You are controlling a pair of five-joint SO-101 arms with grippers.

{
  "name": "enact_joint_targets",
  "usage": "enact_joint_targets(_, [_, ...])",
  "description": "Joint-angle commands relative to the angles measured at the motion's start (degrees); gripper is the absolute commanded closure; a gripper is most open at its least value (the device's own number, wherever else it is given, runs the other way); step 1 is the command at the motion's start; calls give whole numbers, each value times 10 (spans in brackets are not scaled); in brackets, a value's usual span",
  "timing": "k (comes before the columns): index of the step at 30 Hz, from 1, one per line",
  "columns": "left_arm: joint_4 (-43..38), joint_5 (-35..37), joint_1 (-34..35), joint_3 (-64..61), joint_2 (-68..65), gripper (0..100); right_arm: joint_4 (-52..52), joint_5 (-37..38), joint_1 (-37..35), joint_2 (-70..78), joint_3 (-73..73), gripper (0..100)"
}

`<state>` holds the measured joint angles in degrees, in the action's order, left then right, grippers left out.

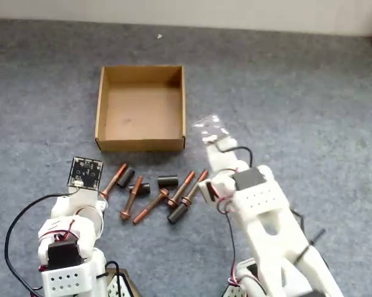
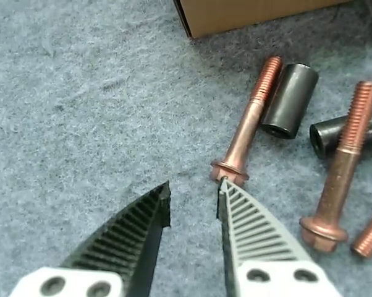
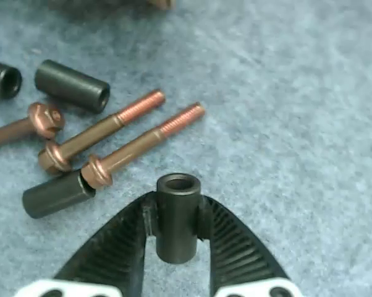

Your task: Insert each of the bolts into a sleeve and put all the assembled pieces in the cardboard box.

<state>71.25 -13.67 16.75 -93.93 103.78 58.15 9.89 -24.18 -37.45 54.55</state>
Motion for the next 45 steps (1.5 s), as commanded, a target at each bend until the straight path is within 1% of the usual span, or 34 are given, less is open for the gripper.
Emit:
enact_joint_targets(1, [-6, -3, 1, 54, -1, 845, 0, -23, 28, -65, 14, 993])
enact_joint_targets(4, [-6, -40, 0, 102, -4, 846, -5, -32, 40, -80, 29, 993])
enact_joint_targets(6, [-1, -54, -11, 130, -4, 846, -28, -43, 49, -80, 42, 993])
enact_joint_targets(11, [72, -69, -46, 198, -7, 846, -89, -55, 76, -80, 77, 993])
enact_joint_targets(13, [84, -70, -52, 223, -32, 846, -99, -55, 84, -80, 81, 993])
enact_joint_targets(15, [84, -77, -55, 251, -84, 844, -106, -55, 89, -80, 87, 993])
enact_joint_targets(18, [85, -82, -59, 307, -197, 842, -113, -55, 89, -80, 93, 993])
enact_joint_targets(23, [88, -82, -116, 385, -382, 841, -117, -55, 89, -79, 94, 993])
enact_joint_targets(29, [82, -73, -189, 436, -545, 771, -117, -55, 90, -79, 102, 993])
enact_joint_targets(33, [32, -22, -231, 444, -611, 769, -117, -55, 90, -79, 102, 993])
enact_joint_targets(36, [-7, 8, -250, 443, -655, 769, -117, -55, 90, -79, 102, 993])
enact_joint_targets(45, [-137, 86, -255, 444, -789, 770, -117, -55, 90, -79, 102, 993])
